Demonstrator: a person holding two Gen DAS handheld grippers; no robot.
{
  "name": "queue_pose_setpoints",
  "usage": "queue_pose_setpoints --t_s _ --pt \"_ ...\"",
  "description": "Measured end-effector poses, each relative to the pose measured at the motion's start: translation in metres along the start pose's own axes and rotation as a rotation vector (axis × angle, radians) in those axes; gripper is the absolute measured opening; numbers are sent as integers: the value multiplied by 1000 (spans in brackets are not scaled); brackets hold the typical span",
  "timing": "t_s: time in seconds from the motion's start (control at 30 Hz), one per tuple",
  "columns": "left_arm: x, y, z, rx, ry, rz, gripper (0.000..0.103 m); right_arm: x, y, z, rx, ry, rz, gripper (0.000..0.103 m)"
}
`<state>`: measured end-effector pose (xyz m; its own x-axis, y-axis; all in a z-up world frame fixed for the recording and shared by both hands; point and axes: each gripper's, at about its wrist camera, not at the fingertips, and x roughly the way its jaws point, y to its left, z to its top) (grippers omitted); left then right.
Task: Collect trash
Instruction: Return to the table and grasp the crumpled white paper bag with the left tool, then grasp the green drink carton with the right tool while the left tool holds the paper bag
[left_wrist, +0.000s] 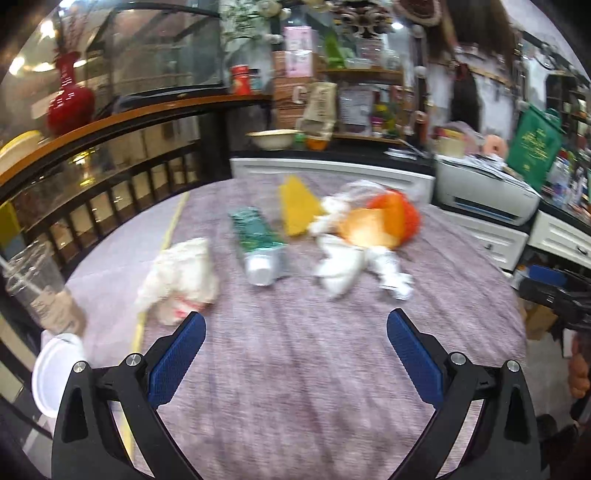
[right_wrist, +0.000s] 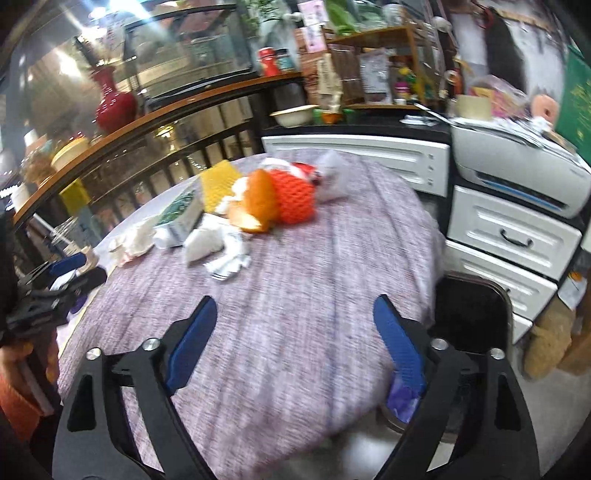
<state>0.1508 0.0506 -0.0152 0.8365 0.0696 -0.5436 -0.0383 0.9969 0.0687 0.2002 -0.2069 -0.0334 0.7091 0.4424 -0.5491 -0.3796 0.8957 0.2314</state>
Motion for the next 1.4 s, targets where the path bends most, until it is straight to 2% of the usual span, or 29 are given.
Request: queue_pose_setpoints --t_s 0.07,0.23,0.43,0.7,0.97,1.07,1.13,1.17,1.2,1.23,1.3,1.4 --pt "5 21 4 -19 7 54 97 6 11 4 -29 8 15 87" --pt "23 56 11 -56 35 127 97 20 28 11 -71 33 38 87" --pt "48 85 13 -140 99 147 97 31 39 18 -92 48 54 87" --pt "74 86 25 -129 137 159 97 44 39 20 -85 78 60 88" --pt "119 88 28 -94 218 238 97 50 37 22 -71 94 62 88" --pt "131 97 25 -147 260 207 97 51 37 23 -70 96 60 88" --pt "133 102 24 -179 271 190 88 54 37 24 -71 100 58 88" --pt "134 104 25 -192 273 184 76 54 37 24 -72 102 58 88" --pt "135 106 24 -209 276 177 68 55 38 25 -72 105 58 88" --pt "135 107 24 -223 277 171 65 57 38 25 -72 106 60 88" --pt "134 109 24 -249 280 150 55 59 40 26 -71 112 65 88" --pt "129 109 24 -261 268 137 47 65 45 27 -76 118 70 88"
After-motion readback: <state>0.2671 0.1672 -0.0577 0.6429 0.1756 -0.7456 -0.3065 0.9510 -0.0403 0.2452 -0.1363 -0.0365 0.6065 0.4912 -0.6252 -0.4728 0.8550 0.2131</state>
